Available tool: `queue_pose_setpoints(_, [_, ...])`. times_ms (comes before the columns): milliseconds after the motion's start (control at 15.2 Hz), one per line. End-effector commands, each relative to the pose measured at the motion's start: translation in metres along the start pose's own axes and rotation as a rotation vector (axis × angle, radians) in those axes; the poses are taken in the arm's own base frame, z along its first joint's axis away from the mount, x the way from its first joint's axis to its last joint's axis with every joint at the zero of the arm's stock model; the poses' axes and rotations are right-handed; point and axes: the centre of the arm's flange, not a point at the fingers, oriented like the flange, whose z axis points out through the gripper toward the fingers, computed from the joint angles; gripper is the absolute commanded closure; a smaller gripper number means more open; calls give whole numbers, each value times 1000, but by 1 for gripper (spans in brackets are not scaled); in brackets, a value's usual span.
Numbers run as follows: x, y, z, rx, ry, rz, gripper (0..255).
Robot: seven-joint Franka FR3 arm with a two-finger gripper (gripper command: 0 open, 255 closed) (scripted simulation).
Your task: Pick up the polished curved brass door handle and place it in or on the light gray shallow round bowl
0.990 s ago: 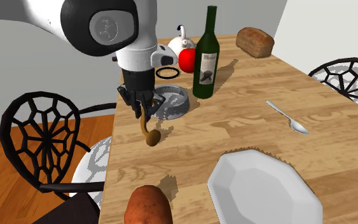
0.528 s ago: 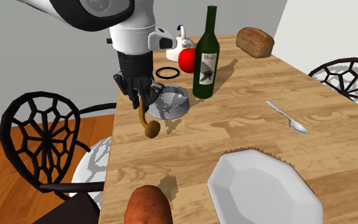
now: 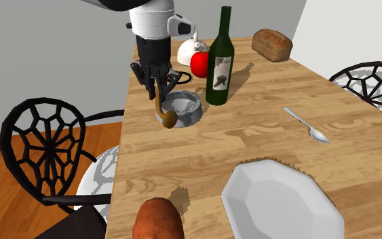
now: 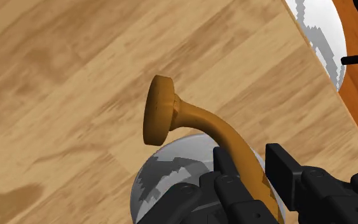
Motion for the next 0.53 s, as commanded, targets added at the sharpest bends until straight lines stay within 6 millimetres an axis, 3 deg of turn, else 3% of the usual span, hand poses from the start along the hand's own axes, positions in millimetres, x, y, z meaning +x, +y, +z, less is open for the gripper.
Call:
queue_pose_setpoints(0, [25,-5,2,0,0,0,255])
queue_pose_setpoints(462, [116,-20,8,0,0,0,255])
